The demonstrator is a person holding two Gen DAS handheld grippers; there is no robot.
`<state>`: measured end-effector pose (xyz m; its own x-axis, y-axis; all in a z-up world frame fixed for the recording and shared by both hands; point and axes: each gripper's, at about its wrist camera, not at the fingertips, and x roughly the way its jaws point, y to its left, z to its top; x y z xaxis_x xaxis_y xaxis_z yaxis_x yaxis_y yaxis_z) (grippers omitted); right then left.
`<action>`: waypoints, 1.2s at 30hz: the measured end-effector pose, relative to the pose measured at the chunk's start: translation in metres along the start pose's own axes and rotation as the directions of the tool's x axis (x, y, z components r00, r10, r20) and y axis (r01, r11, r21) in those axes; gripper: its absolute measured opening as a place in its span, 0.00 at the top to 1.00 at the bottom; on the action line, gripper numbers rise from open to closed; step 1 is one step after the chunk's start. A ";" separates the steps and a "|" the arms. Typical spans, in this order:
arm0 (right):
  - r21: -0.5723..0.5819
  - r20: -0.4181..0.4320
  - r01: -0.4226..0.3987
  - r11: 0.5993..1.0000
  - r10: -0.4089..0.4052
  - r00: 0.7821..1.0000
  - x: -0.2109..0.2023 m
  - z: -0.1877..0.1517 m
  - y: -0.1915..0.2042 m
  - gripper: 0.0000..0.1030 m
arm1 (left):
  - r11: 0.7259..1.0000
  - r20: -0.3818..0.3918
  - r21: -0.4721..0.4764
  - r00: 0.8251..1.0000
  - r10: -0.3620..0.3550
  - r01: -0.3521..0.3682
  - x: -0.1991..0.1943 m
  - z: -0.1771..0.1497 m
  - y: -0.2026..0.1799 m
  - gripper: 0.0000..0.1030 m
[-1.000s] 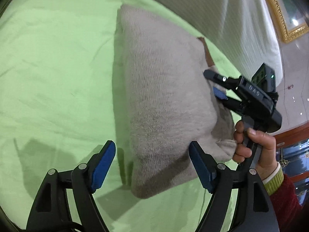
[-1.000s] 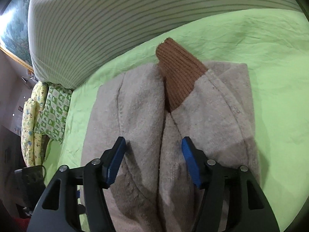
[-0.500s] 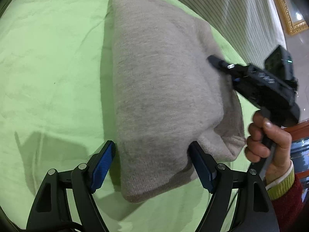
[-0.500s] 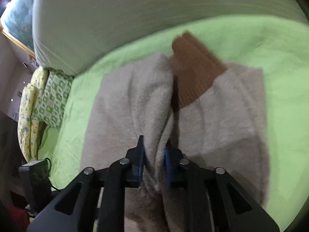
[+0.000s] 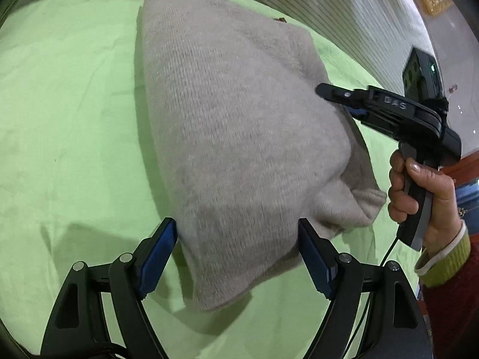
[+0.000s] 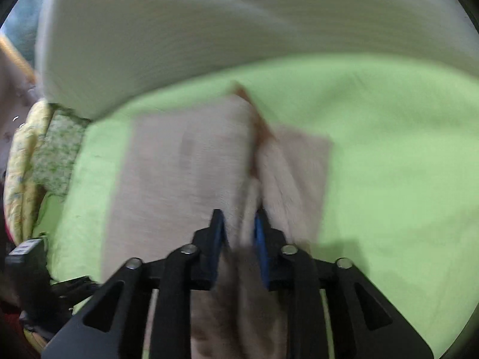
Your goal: Fold small clothes
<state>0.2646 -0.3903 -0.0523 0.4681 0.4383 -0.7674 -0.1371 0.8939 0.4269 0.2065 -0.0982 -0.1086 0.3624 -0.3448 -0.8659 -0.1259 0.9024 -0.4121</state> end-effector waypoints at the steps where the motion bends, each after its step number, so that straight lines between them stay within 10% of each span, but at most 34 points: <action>1: 0.022 0.022 -0.013 1.000 0.012 1.000 -0.007 -0.004 -0.001 0.69 | 1.000 0.003 0.004 1.000 0.002 -0.002 -0.003 -0.003 0.001 0.22; 8: -0.112 0.050 -0.085 0.990 0.091 0.995 -0.067 -0.060 0.021 0.69 | 0.993 0.017 0.104 0.998 0.053 -0.055 -0.020 -0.037 -0.001 0.22; 19: -0.218 -0.136 0.065 0.974 -0.096 0.986 -0.029 -0.096 0.033 0.71 | 0.973 0.046 0.081 0.976 0.213 -0.216 0.003 -0.049 0.003 0.27; 21: -0.229 -0.121 0.083 0.970 -0.113 0.986 -0.029 -0.097 0.035 0.91 | 0.965 0.058 0.084 0.967 0.246 -0.250 0.002 -0.045 0.001 0.39; 28: -0.086 0.107 0.047 0.995 -0.037 0.994 -0.108 -0.100 0.006 0.93 | 0.965 0.049 0.129 0.973 0.224 -0.229 0.000 -0.041 -0.004 0.62; 36: -0.052 0.039 0.146 0.988 -0.144 0.989 -0.064 -0.129 -0.022 0.93 | 0.956 0.030 0.172 0.971 0.235 -0.237 0.005 -0.044 -0.005 0.67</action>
<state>0.1256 -0.4253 -0.0744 0.5170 0.3012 -0.8013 -0.1128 0.9519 0.2850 0.1681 -0.1161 -0.1235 0.3503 -0.1150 -0.9295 -0.0477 0.9889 -0.1404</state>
